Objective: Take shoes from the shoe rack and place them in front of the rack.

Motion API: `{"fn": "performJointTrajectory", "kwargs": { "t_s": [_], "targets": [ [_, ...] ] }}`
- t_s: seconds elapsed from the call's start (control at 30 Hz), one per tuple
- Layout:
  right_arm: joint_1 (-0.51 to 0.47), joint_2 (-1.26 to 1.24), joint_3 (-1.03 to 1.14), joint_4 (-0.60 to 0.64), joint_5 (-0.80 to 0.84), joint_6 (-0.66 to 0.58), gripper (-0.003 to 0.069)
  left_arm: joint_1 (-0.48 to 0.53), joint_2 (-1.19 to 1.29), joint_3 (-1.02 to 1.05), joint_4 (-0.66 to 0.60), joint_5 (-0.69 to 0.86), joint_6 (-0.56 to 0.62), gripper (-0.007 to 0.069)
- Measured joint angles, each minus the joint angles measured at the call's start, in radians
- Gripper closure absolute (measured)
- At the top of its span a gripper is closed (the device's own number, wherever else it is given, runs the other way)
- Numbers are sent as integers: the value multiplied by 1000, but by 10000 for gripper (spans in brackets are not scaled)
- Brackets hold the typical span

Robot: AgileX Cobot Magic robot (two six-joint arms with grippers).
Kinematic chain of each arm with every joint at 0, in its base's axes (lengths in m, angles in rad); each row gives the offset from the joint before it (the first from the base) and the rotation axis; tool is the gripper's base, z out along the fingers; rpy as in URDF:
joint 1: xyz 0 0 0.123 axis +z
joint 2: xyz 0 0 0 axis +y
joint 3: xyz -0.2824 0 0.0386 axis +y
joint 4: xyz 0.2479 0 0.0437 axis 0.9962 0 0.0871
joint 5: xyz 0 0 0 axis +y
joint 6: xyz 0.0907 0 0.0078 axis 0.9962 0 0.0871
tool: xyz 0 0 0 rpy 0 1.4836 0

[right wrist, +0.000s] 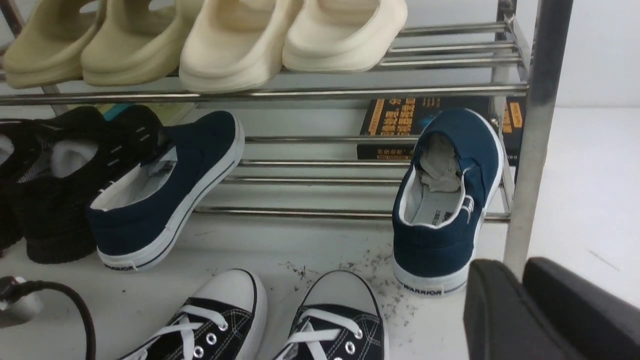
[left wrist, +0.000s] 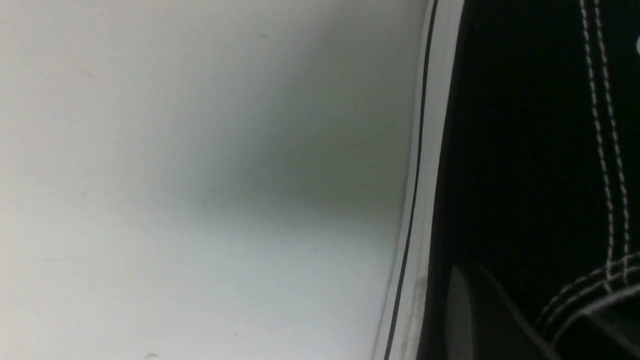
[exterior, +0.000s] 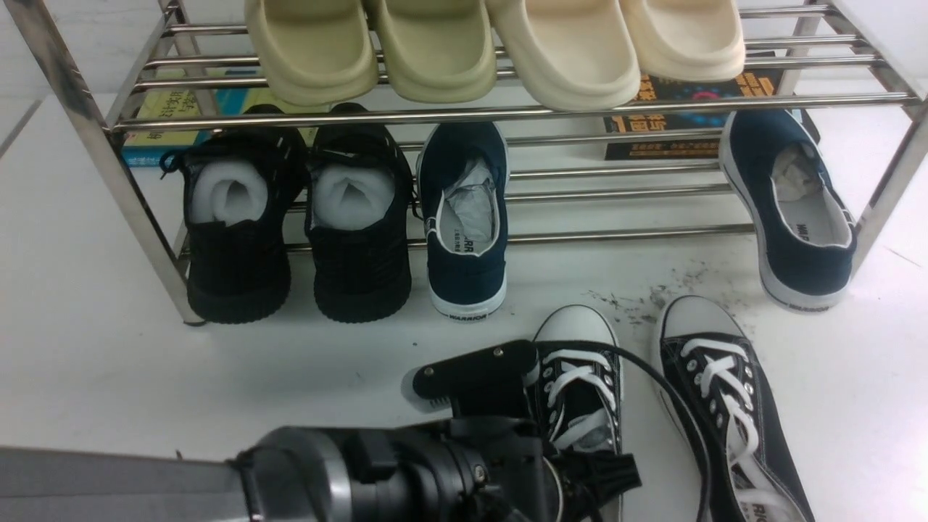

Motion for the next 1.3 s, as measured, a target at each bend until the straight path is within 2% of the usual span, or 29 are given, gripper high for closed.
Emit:
{"fn": "performJointTrajectory", "kwargs": {
  "t_s": [0.13, 0.2, 0.33, 0.5, 0.53, 0.6, 0.67, 0.7, 0.73, 0.8, 0.87, 0.9, 0.97, 1.13, 1.3],
  "targets": [
    [0, 0, -7, 28, 38, 0, 554, 0, -14, -1, -4, -5, 52, 388],
    [0, 0, -34, 43, 69, 0, 554, 1, -52, -2, -29, -4, 111, 304],
    [0, 0, -108, 71, 144, -13, 554, 1, -148, -3, -91, 33, 205, 195],
    [0, 0, -187, 110, 263, -97, 584, 1, -254, -22, -140, 165, 287, 160],
    [0, 0, -217, 136, 332, -155, 617, 1, -305, -47, -147, 265, 341, 164],
    [0, 0, -248, 164, 411, -231, 655, 1, -360, -81, -151, 360, 430, 188],
    [0, 0, -269, 207, 505, -342, 673, 1, -418, -146, -162, 501, 560, 257],
    [0, 0, -269, 212, 512, -351, 673, 1, -427, -158, -165, 524, 594, 274],
    [0, 0, -269, 238, 537, -395, 673, 1, -447, -181, -171, 567, 638, 312],
    [0, -1, -250, 326, 557, -477, 673, 1, -483, -240, -181, 672, 750, 457],
    [0, -3, -201, 419, 536, -520, 673, 1, -502, -270, -183, 721, 809, 556],
    [0, -3, -165, 466, 495, -535, 673, 1, -511, -275, -183, 732, 835, 594],
    [0, -3, -83, 552, 366, -561, 673, 1, -516, -279, -182, 738, 857, 618],
    [0, 0, 145, 748, -73, -664, 672, 1, -516, -279, -176, 742, 871, 624],
    [0, 0, 232, 834, -283, -813, 672, 1, -516, -279, -159, 742, 872, 624]
  ]
}}
